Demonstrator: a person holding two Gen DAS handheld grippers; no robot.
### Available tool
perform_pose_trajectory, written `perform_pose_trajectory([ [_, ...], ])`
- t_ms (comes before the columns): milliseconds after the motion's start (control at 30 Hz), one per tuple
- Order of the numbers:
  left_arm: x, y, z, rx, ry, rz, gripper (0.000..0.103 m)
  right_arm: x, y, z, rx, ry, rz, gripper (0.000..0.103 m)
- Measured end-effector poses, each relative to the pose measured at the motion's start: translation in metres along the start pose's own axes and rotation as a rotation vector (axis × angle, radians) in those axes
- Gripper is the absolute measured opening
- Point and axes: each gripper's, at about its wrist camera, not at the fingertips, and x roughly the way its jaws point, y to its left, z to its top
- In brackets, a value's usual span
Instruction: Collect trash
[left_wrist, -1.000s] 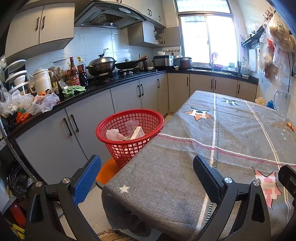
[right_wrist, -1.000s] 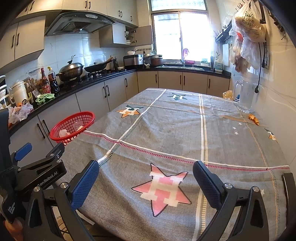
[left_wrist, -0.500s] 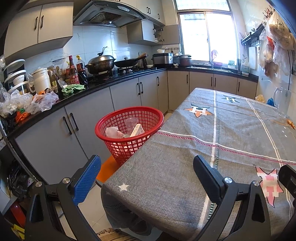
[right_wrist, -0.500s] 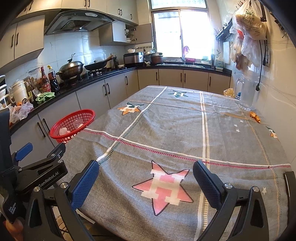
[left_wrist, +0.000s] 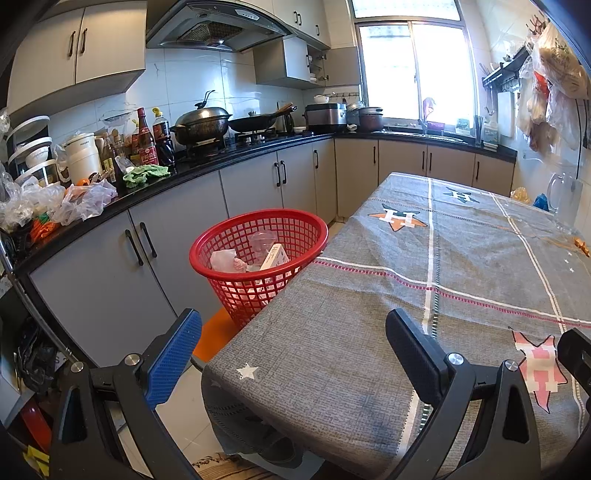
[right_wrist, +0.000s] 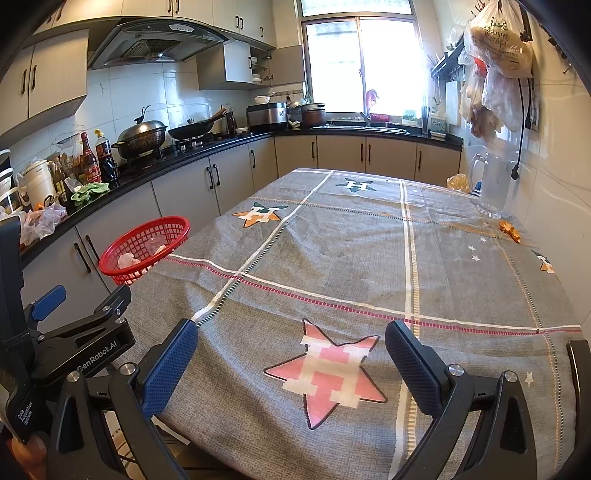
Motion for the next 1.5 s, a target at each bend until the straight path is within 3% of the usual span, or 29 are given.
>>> perform_pose_trajectory([
  [1133, 0.003, -0.002, -0.002, 0.008, 0.007, -0.004, 0.099, 0.007, -0.005, -0.002, 0.012, 0.021, 0.001, 0.103],
  [1333, 0.014, -0.027, 0.007, 0.072, 0.025, -0.076, 0.099, 0.018, -0.045, 0.004, 0.114, 0.054, -0.060, 0.103],
  [1500, 0.031, -0.084, 0.021, 0.194, 0.148, -0.272, 0.099, 0.038, -0.106, 0.012, 0.215, 0.134, -0.205, 0.103],
])
